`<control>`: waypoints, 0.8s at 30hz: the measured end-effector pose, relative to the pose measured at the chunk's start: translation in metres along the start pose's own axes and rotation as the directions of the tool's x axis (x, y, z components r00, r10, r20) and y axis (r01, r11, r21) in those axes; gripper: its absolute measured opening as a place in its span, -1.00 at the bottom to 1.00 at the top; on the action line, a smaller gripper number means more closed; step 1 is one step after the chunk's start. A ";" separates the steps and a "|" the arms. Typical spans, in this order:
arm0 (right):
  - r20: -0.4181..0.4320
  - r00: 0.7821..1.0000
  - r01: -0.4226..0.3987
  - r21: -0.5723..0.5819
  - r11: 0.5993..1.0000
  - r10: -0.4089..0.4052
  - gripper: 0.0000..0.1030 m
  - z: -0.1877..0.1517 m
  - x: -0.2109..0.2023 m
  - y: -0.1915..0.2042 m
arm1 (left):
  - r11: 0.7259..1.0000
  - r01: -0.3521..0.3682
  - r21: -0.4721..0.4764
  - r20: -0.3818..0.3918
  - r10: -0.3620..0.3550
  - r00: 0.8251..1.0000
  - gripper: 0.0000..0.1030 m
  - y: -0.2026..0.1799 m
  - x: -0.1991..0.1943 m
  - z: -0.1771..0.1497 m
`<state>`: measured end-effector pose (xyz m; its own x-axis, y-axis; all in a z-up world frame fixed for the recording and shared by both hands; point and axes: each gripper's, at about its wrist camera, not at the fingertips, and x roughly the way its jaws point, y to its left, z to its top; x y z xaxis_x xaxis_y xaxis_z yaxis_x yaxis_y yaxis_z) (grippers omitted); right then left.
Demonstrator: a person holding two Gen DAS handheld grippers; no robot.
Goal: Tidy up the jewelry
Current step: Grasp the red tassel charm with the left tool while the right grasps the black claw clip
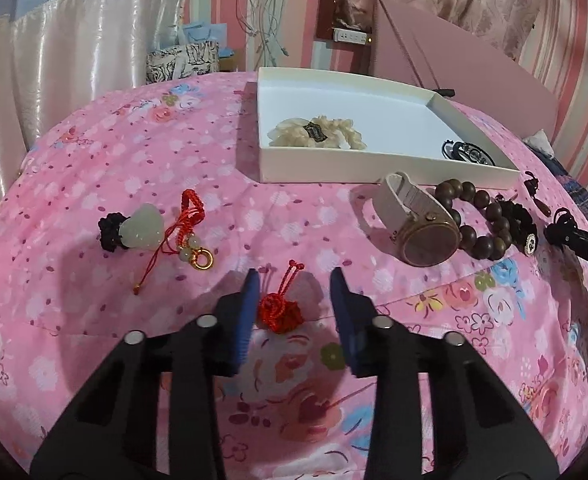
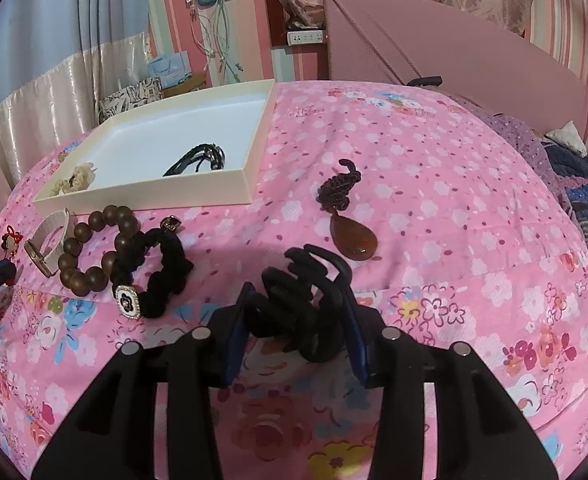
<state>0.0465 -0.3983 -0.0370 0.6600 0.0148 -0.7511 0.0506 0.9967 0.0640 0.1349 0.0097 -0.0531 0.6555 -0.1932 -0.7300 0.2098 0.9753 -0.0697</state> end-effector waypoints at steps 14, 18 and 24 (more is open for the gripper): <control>0.071 0.997 0.013 -0.039 0.999 -0.010 -0.22 -0.002 -0.012 0.009 | 0.999 0.020 -0.041 0.055 -0.018 0.998 -0.95 0.006 -0.009 -0.001; 0.125 0.992 -0.001 -0.045 0.999 0.006 -0.27 -0.003 -0.023 0.009 | 0.999 0.020 -0.050 0.089 -0.016 0.996 -0.95 0.007 -0.016 -0.002; 0.153 0.987 -0.054 -0.008 0.998 0.055 -0.27 -0.003 -0.030 0.000 | 0.998 0.027 -0.058 0.108 -0.021 0.994 -0.96 0.008 -0.024 0.000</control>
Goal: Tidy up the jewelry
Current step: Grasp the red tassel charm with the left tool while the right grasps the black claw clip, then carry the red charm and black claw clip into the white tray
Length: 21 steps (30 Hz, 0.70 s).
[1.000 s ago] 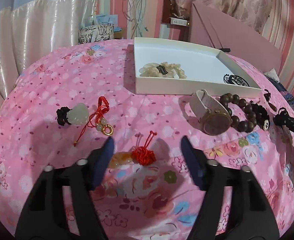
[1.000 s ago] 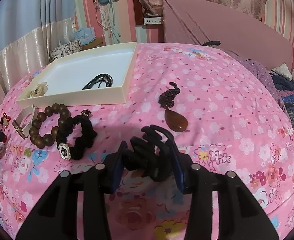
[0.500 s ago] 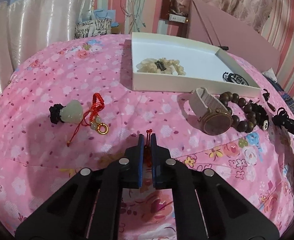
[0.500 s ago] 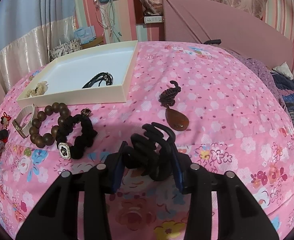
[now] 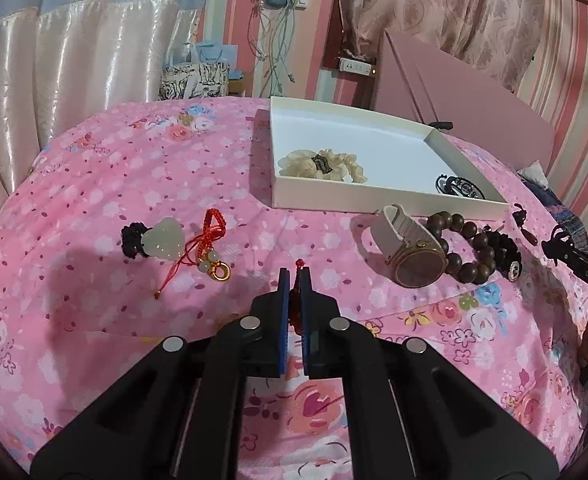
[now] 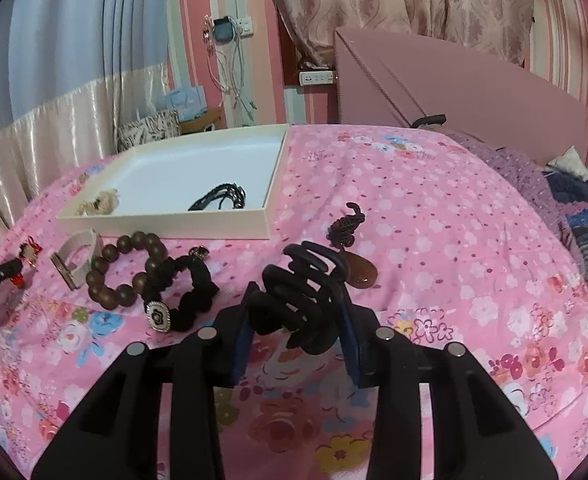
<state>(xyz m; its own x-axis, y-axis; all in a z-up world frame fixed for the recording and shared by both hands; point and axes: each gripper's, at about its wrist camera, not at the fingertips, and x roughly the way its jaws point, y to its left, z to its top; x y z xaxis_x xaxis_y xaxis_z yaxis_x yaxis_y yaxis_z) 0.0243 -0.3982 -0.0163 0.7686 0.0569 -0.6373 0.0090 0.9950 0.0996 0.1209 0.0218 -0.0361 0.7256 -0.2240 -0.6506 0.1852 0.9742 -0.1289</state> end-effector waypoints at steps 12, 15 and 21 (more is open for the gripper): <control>0.098 0.993 -0.070 -0.019 0.997 0.071 -0.27 0.029 -0.027 0.015 | 0.998 0.043 0.045 0.104 -0.048 0.993 -0.96 -0.019 -0.035 0.043; 0.125 0.987 -0.101 -0.043 0.994 0.105 -0.27 0.050 -0.032 0.026 | 0.996 0.062 0.067 0.129 -0.070 0.989 -0.96 -0.030 -0.037 0.062; 0.146 0.973 -0.178 -0.032 0.984 0.181 -0.27 0.083 -0.011 0.048 | 0.992 0.119 0.052 0.159 -0.126 0.979 -0.96 -0.050 -0.025 0.103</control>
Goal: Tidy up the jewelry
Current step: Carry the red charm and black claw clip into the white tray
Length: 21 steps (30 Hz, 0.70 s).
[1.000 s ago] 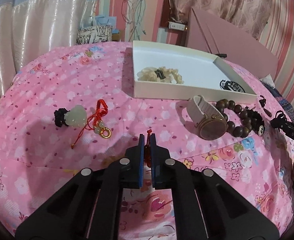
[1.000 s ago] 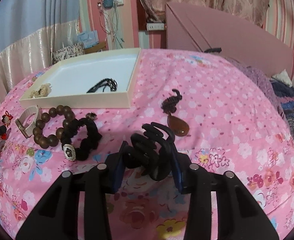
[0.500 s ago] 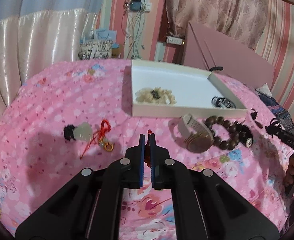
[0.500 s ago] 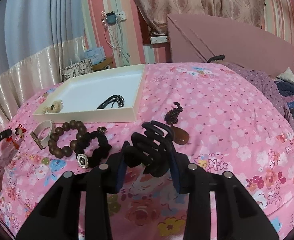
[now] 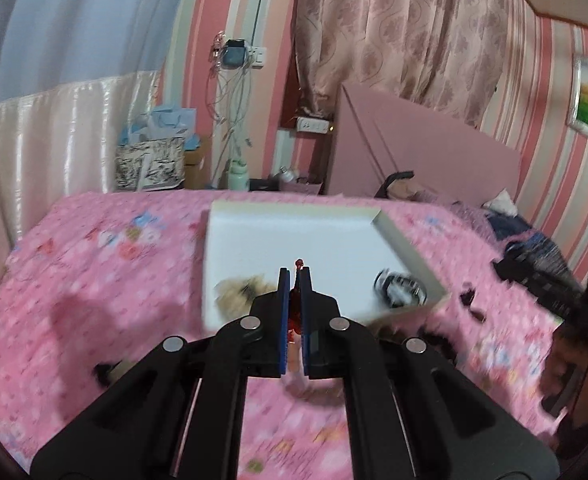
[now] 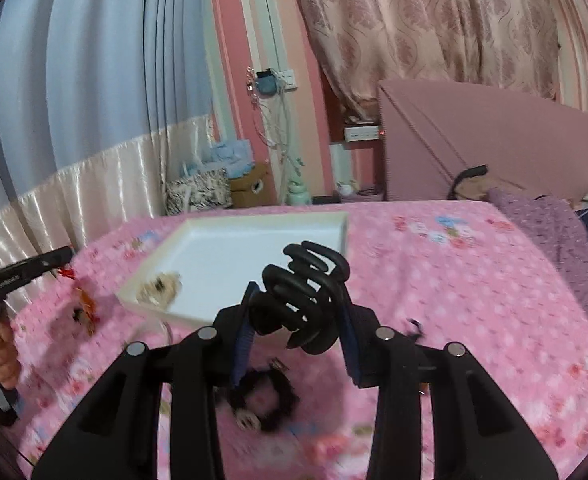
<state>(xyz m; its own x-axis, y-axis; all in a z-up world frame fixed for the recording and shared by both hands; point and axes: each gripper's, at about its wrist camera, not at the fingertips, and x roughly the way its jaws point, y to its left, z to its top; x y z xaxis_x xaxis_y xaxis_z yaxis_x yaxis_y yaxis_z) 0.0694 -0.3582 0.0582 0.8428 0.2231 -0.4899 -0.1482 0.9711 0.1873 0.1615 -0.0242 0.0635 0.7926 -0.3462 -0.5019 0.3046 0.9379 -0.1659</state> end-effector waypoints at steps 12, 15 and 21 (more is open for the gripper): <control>-0.073 0.994 -0.077 0.029 0.997 0.079 -0.27 0.026 0.094 0.022 | 0.999 0.025 -0.034 -0.023 -0.026 0.999 -0.96 -0.022 0.085 0.035; -0.107 0.991 -0.077 0.020 0.997 0.078 -0.27 0.027 0.116 0.025 | 0.999 0.018 -0.044 -0.039 -0.019 0.999 -0.96 -0.021 0.107 0.035; -0.167 0.984 -0.066 -0.014 0.998 0.062 -0.27 0.016 0.150 0.033 | 0.998 -0.006 -0.061 -0.113 -0.001 0.994 -0.96 -0.014 0.151 0.019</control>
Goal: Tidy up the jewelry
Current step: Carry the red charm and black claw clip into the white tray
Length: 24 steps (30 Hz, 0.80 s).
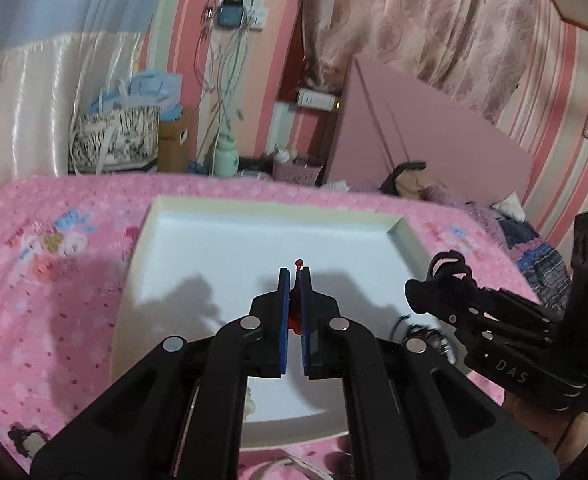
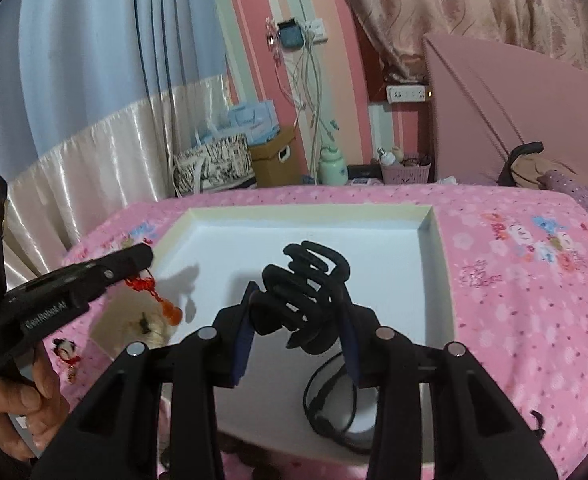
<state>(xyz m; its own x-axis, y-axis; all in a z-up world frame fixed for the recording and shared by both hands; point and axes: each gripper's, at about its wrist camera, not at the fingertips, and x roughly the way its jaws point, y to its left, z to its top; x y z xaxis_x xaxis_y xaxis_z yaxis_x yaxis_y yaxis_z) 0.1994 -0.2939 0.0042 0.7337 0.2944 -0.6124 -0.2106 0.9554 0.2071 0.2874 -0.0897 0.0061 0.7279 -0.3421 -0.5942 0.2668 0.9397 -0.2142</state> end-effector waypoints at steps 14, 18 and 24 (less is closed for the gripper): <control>-0.130 0.991 0.017 -0.057 0.998 -0.024 -0.27 -0.018 0.038 0.010 | 0.999 -0.035 -0.007 -0.080 0.034 0.996 -0.96 0.008 0.031 -0.006; -0.148 0.989 0.016 -0.066 0.998 -0.026 -0.26 -0.019 0.041 0.011 | 1.000 -0.026 0.005 -0.101 0.027 0.994 -0.96 0.006 0.033 -0.007; -0.156 0.988 0.011 -0.067 0.998 -0.021 -0.25 -0.019 0.043 0.011 | 0.999 -0.026 0.024 -0.138 0.029 0.990 -0.96 0.004 0.039 -0.009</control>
<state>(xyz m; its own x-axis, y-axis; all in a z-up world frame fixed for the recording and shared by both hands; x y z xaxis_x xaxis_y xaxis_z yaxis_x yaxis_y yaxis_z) 0.2159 -0.2708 -0.0345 0.6283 0.2741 -0.7281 -0.2452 0.9580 0.1490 0.3116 -0.0990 -0.0249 0.6414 -0.3113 -0.7012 0.2628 0.9479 -0.1804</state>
